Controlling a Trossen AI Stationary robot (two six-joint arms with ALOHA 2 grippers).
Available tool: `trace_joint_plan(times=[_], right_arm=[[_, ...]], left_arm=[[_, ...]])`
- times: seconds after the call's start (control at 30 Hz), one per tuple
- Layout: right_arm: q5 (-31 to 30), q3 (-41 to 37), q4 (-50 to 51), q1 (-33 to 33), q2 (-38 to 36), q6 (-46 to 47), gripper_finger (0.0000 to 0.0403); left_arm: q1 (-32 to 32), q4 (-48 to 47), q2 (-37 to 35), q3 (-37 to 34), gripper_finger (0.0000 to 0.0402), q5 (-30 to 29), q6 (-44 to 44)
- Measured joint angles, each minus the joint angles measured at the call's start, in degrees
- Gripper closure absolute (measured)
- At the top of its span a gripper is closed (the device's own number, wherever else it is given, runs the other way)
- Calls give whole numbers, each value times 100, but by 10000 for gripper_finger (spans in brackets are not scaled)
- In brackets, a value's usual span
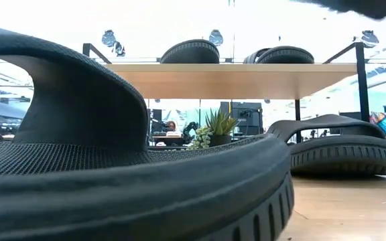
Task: Pick and place slides into the shelf
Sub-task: Put the black slipper under the shelf
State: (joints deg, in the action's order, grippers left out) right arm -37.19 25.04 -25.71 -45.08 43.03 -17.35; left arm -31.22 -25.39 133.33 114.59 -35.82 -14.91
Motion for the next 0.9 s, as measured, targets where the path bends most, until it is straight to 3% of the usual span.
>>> trace_joint_plan(times=[0.07, 0.17, 0.27, 0.37, 0.47, 0.53, 0.7, 0.8, 0.9], right_arm=[[-1, 0, 30, 0, 0, -2, 403], [0, 0, 37, -1, 0, -10, 403], [0, 0, 35, -2, -2, -23, 403], [9, 0, 29, -2, 3, -75, 403], [244, 0, -47, 0, 0, -261, 403], [681, 0, -120, 0, 1, -410, 403], [1637, 0, -463, -4, 4, -861, 403], [1621, 2, -627, -4, 2, -934, 403], [1374, 2, -492, -43, 38, -1081, 403]], left_arm=[[-222, -68, -226, 7, 156, -93, -241], [-605, -427, -586, 11, 211, -827, -426], [-977, -1314, -960, 11, 290, -1562, -359], [-1207, -2462, -1380, 3, 374, -1827, 365], [-1282, -3088, -1915, -232, 388, -2114, 1282], [-1328, -3164, -2353, -738, 386, -2381, 1347], [-1223, -1857, -3791, -2869, 399, -2389, 1211], [-1183, -157, -4844, -4640, 395, -2447, 783], [-1252, 2177, -5793, -6351, 399, -2402, -113]])
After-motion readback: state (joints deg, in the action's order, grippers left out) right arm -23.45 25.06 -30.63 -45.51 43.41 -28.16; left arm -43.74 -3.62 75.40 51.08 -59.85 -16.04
